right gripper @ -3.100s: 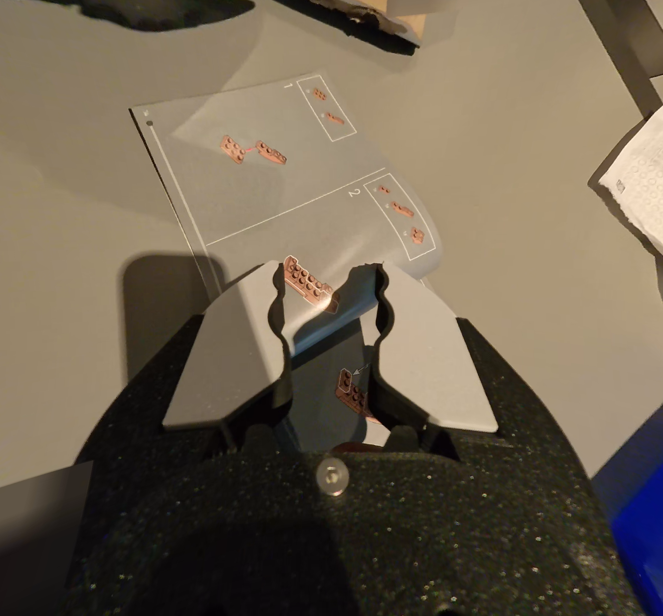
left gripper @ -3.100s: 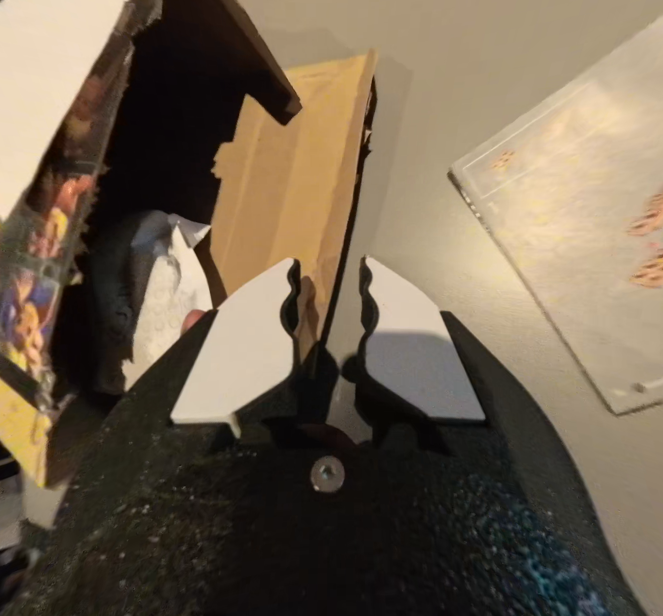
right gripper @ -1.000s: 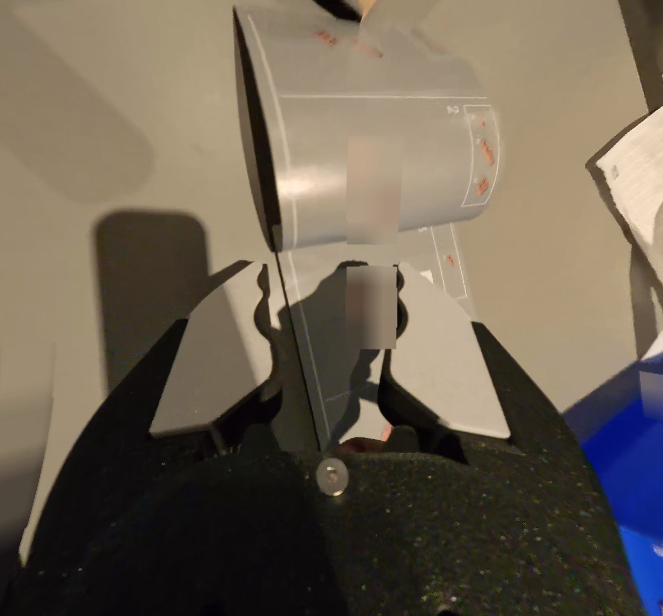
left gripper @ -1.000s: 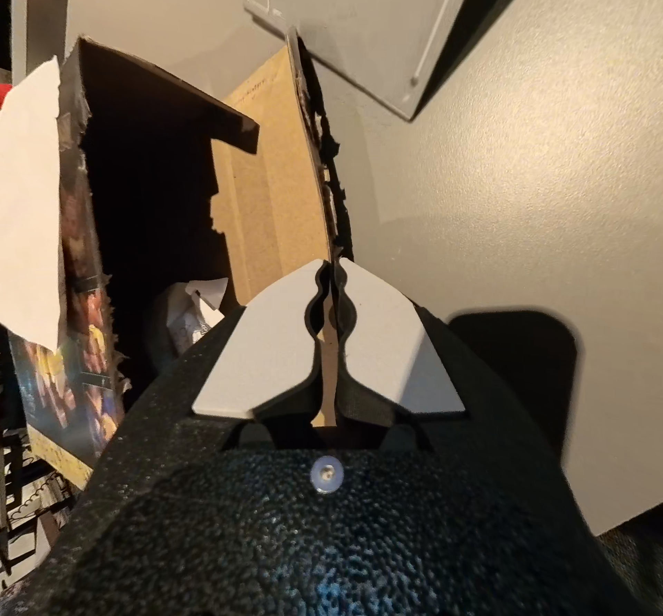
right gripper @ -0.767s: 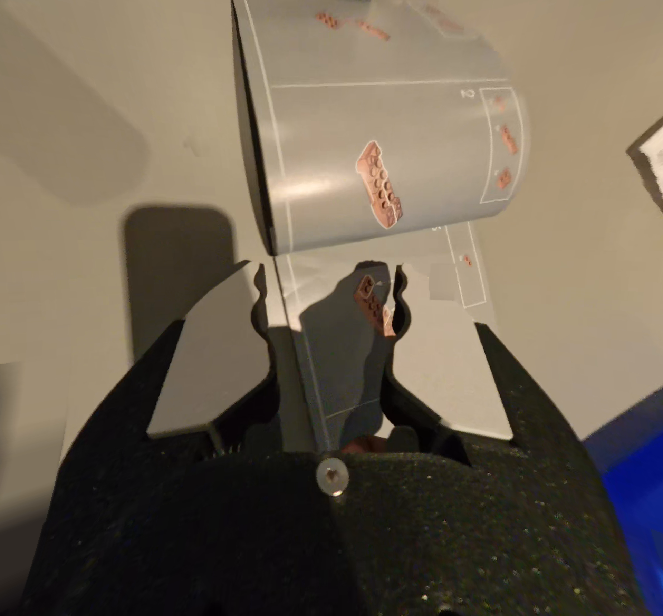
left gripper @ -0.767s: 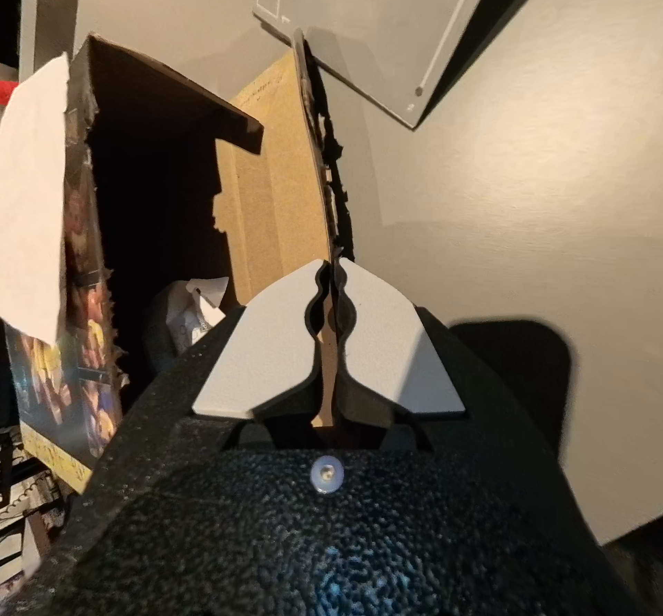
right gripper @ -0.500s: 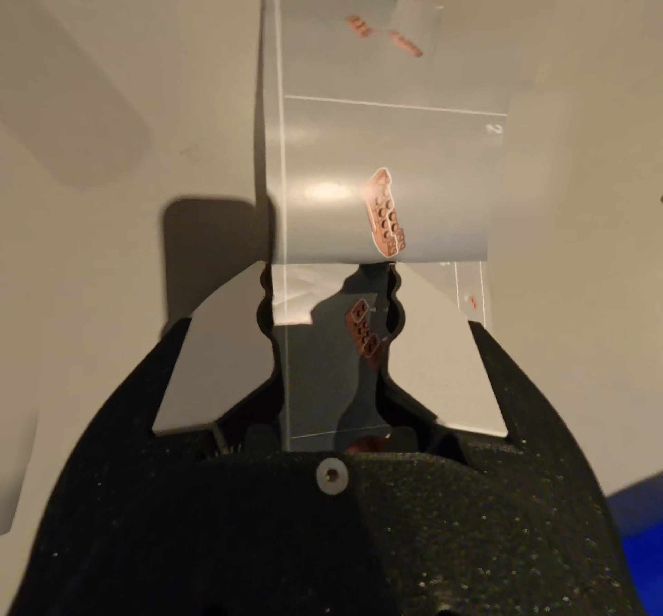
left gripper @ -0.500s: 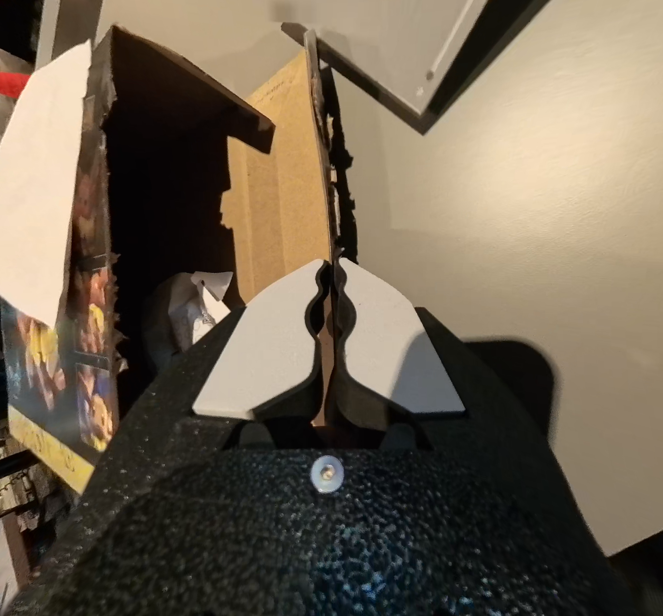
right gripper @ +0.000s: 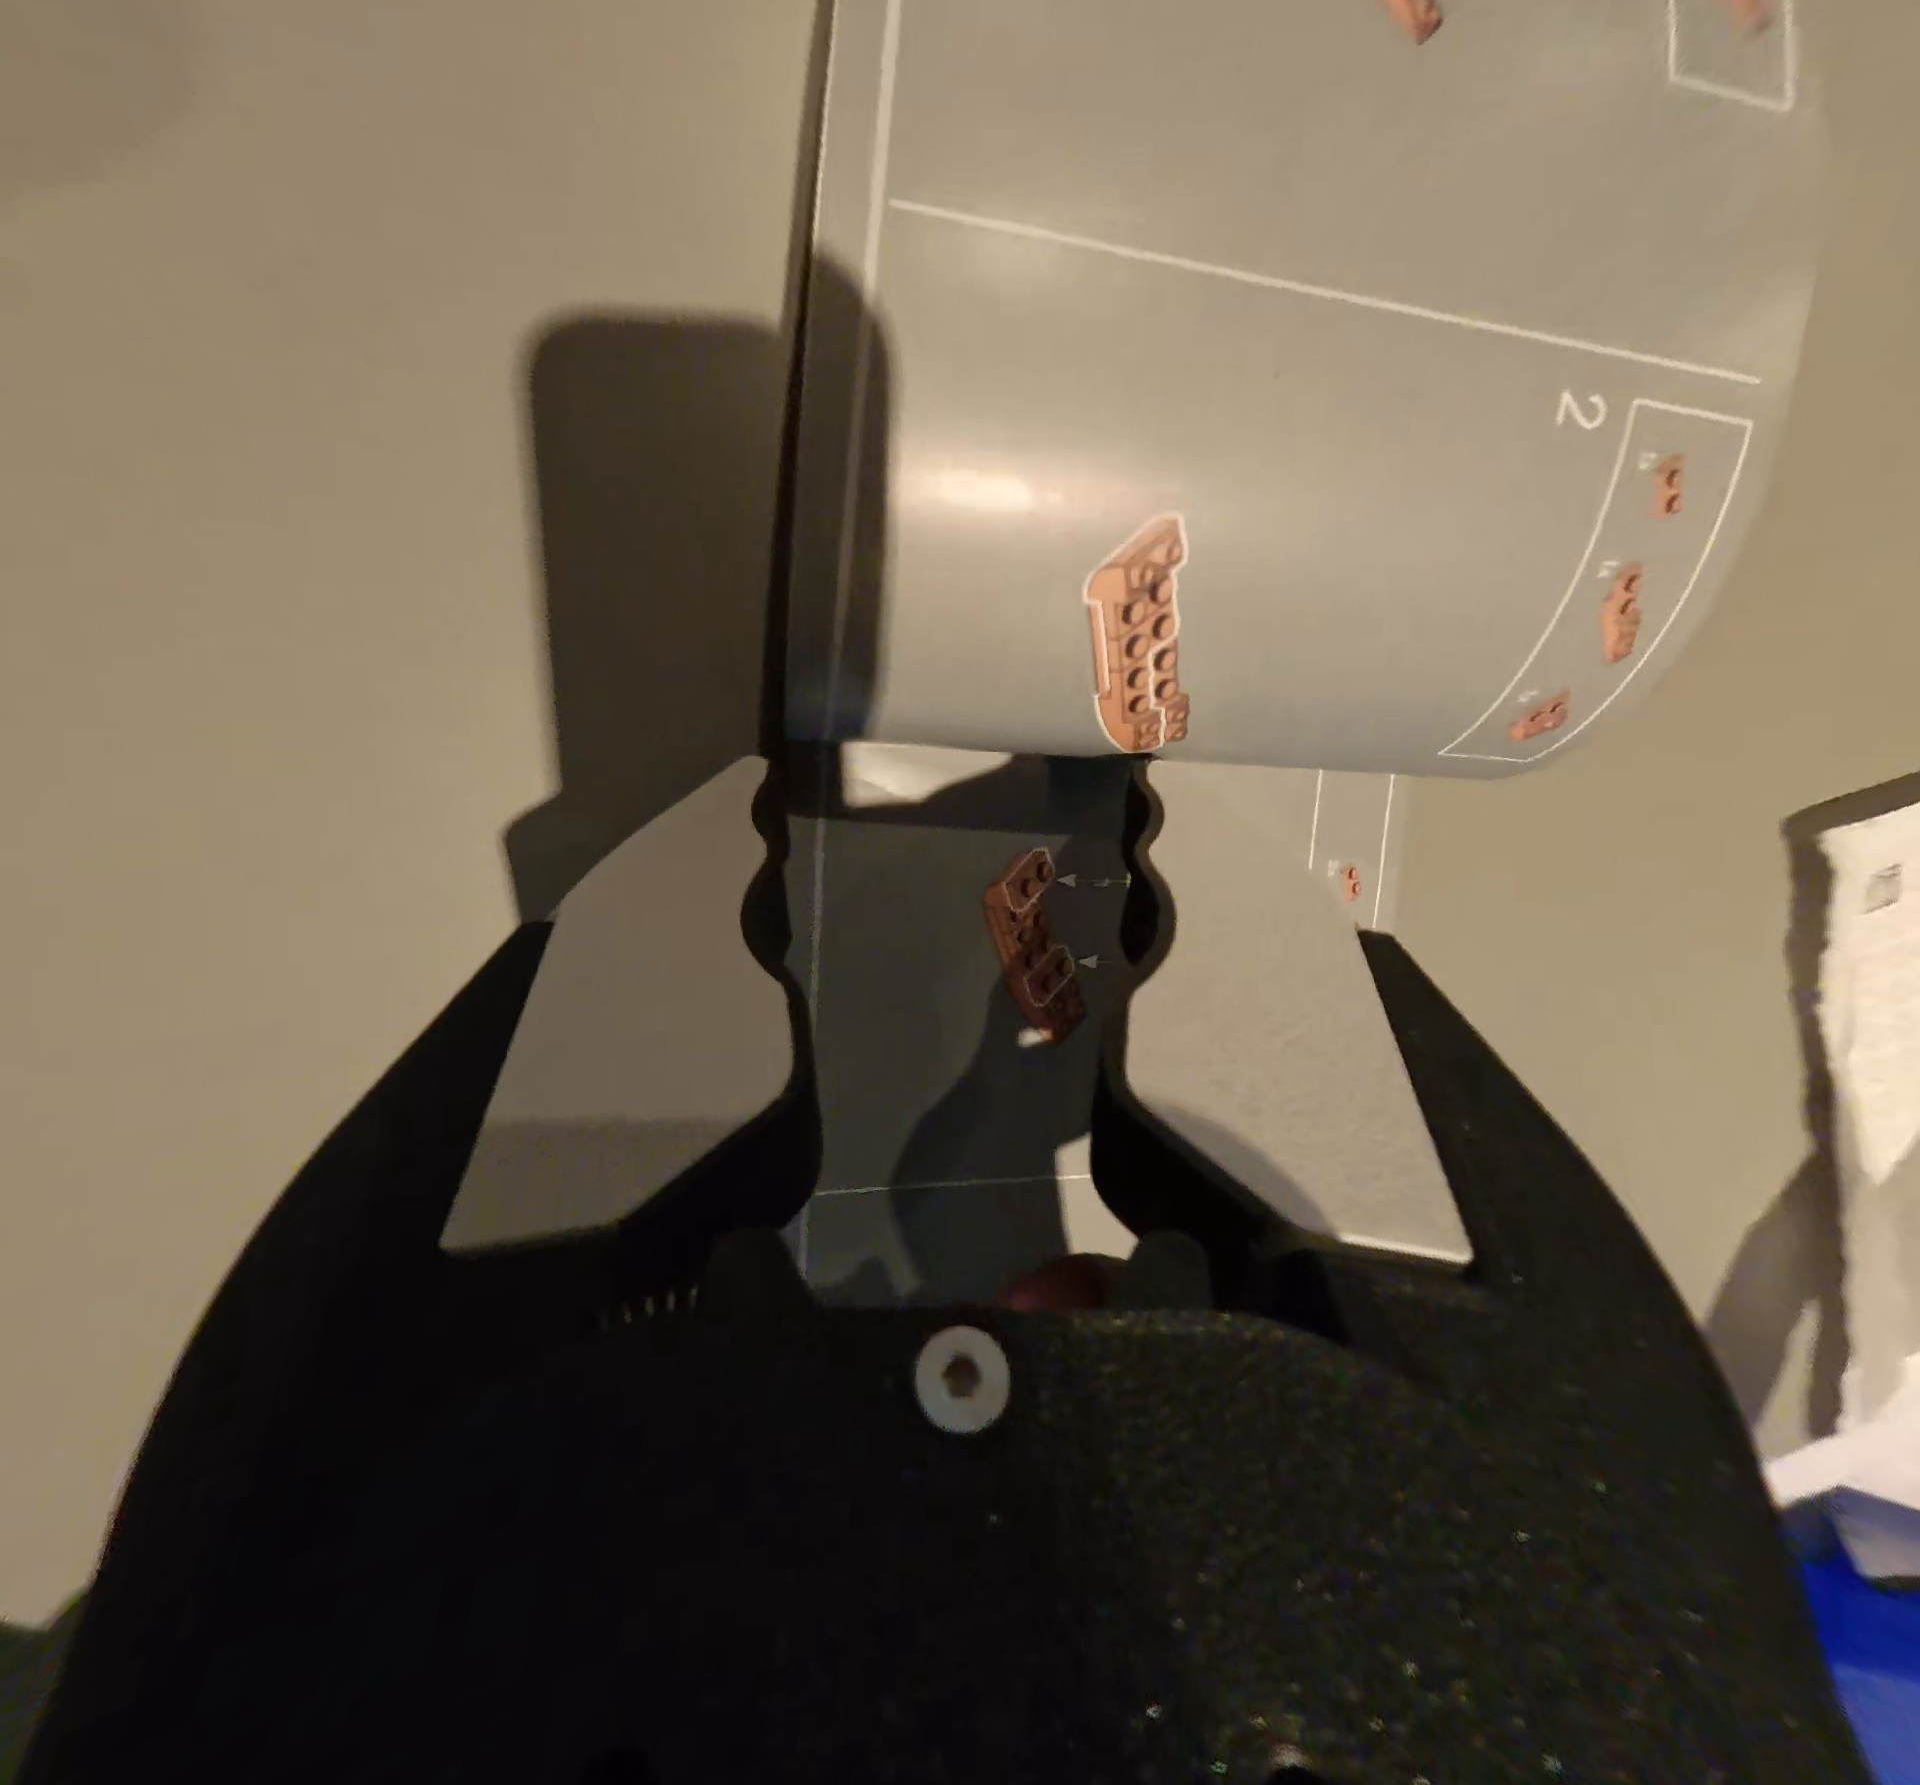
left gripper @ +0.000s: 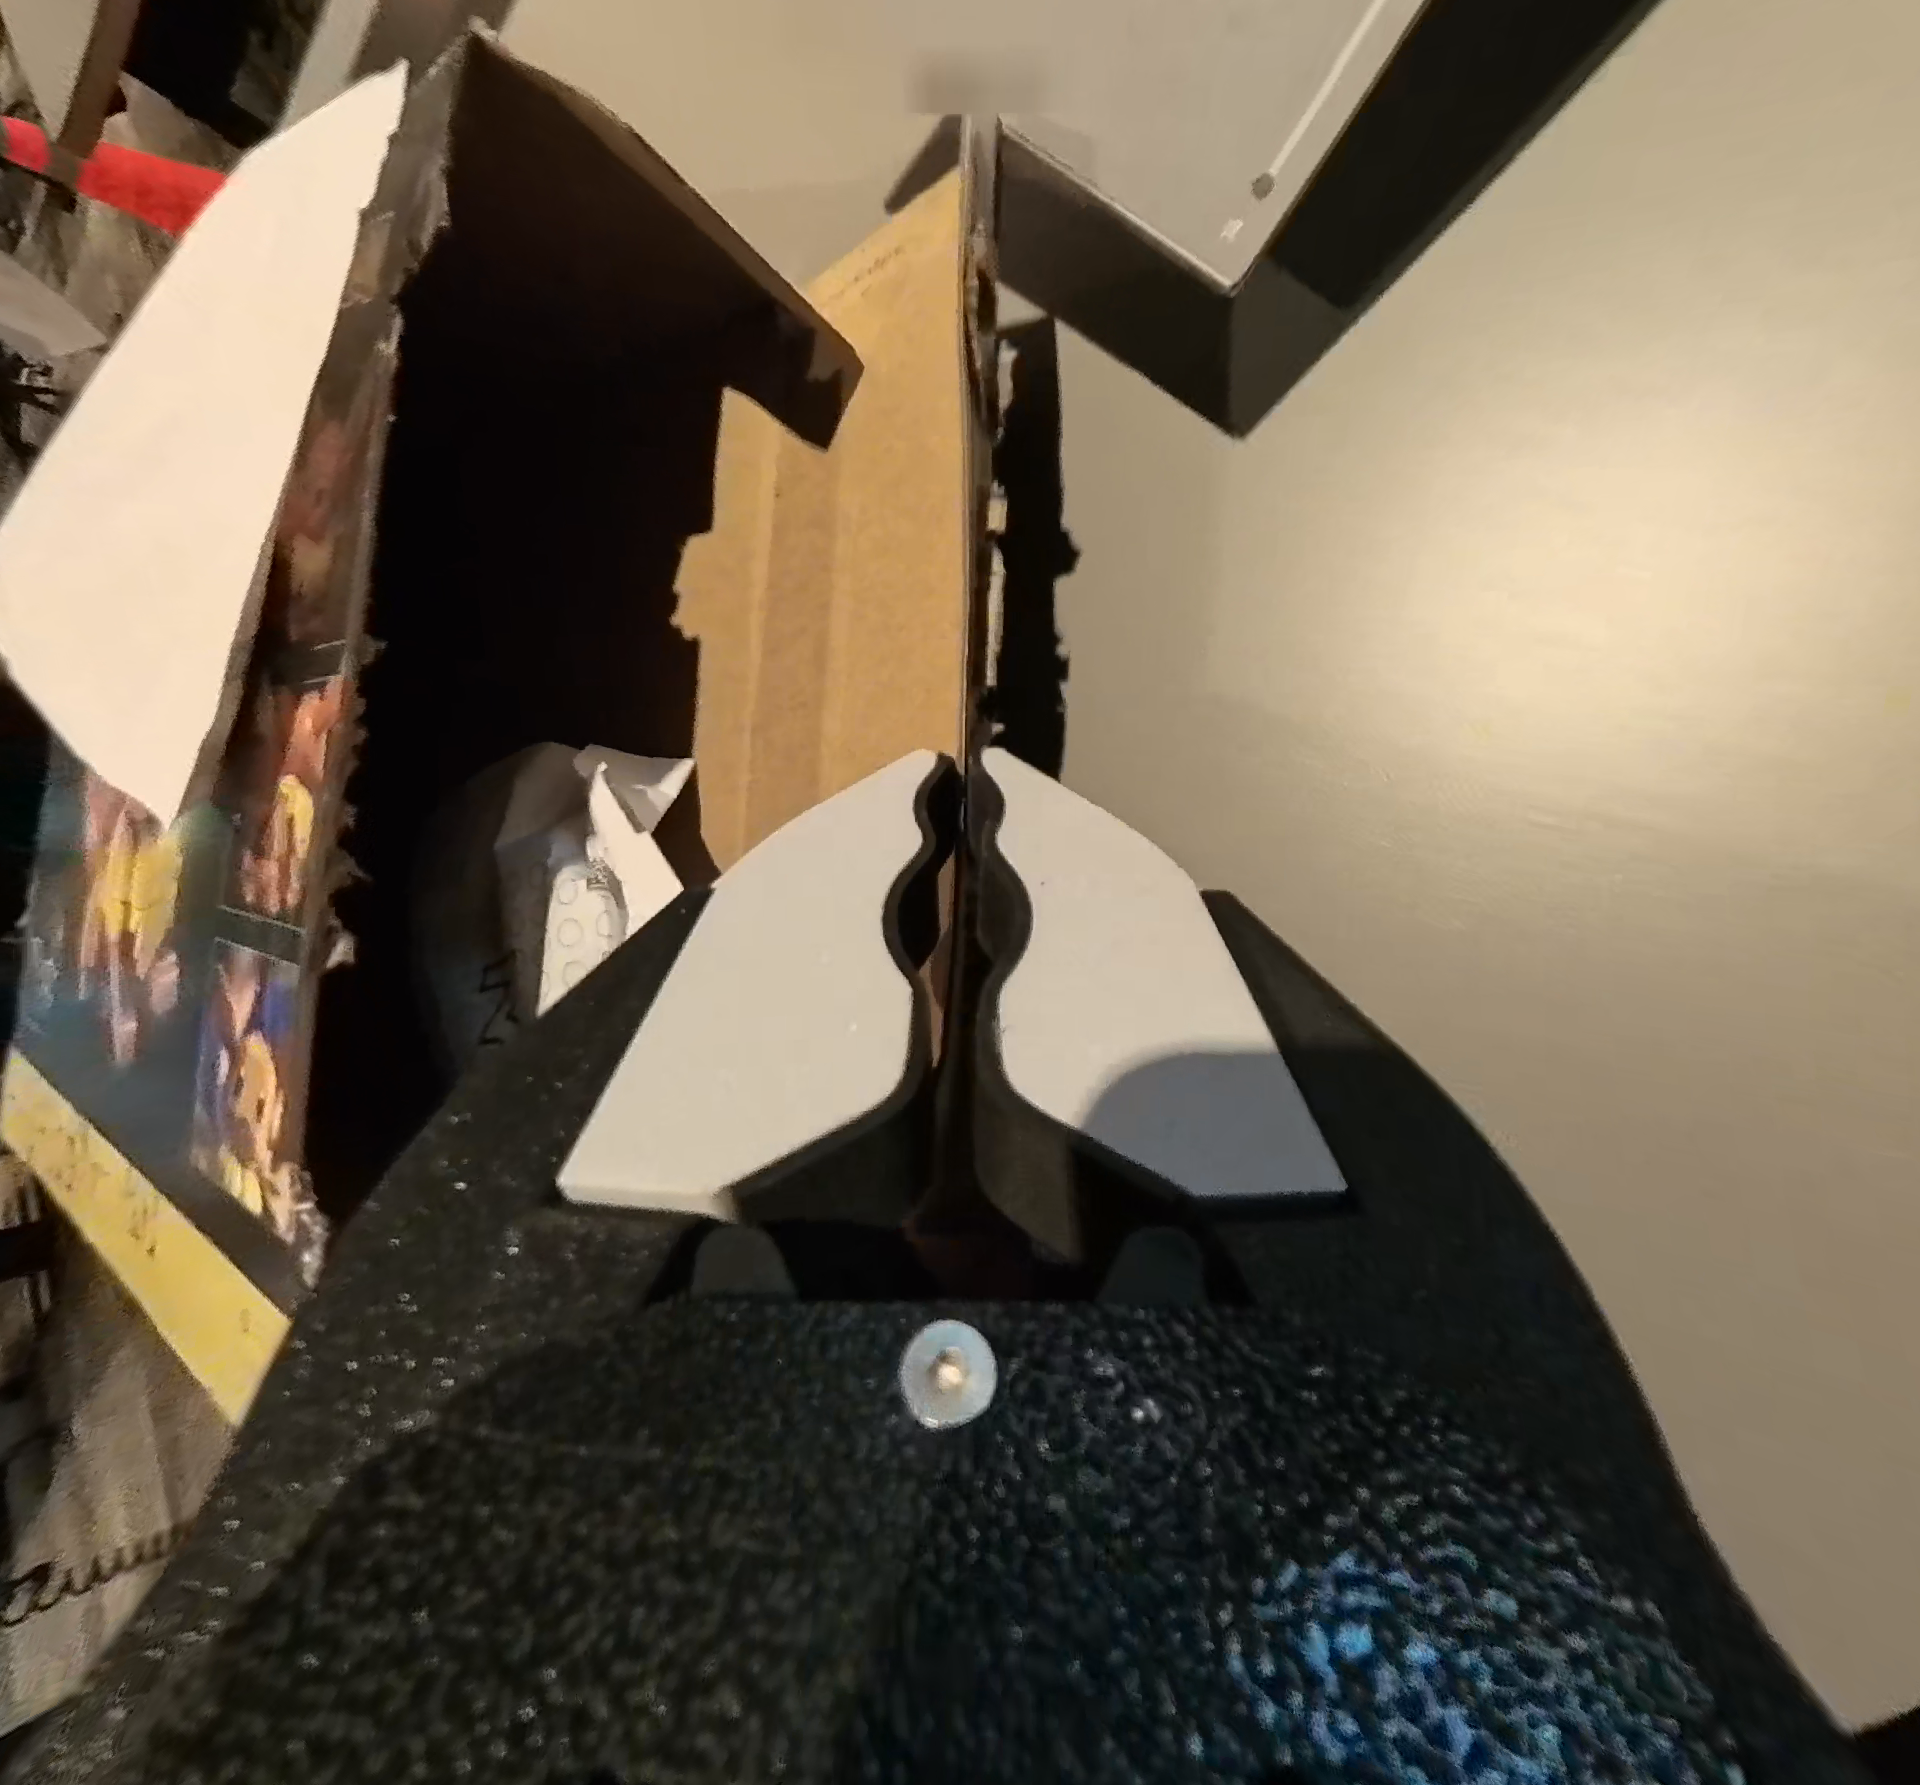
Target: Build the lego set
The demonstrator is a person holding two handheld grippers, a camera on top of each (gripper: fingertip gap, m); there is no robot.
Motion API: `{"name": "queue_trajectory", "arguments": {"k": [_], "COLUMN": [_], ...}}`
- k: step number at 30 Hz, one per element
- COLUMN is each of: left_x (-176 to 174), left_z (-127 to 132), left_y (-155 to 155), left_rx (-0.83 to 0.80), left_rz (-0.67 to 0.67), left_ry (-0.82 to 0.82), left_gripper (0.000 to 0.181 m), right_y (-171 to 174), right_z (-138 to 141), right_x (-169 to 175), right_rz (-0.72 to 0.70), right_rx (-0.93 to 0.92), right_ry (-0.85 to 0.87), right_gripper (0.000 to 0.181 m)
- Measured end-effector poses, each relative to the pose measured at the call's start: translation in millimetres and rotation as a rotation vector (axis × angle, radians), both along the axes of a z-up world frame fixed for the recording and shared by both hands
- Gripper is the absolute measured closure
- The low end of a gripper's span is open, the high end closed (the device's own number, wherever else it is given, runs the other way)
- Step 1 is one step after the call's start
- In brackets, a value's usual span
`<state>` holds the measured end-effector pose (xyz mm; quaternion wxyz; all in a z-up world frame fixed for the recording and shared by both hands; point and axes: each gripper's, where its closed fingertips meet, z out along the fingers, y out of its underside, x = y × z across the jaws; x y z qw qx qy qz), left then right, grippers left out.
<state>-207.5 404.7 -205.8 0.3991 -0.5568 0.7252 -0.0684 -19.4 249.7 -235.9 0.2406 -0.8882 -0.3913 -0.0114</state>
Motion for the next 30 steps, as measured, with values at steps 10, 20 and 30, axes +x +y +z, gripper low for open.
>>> {"name": "queue_trajectory", "arguments": {"k": [10,20,30], "left_x": [9.5,11.9,11.7], "left_z": [13.2,2.7,12.0], "left_y": [9.2,8.7,13.8], "left_rx": [-0.030,-0.060,-0.048], "left_rz": [0.026,0.038,0.051], "left_ry": [-0.085,-0.072,-0.091], "left_gripper": [0.180,0.180,0.180], "right_y": [20.3,7.7,45.1], "right_z": [2.6,16.9,38.5], "right_x": [19.1,18.4,17.9], "right_rz": [0.023,-0.038,-0.174], "right_rx": [-0.005,-0.002,0.121], "right_ry": [-0.117,0.088,0.286], "right_gripper": [0.120,0.130,0.137]}}
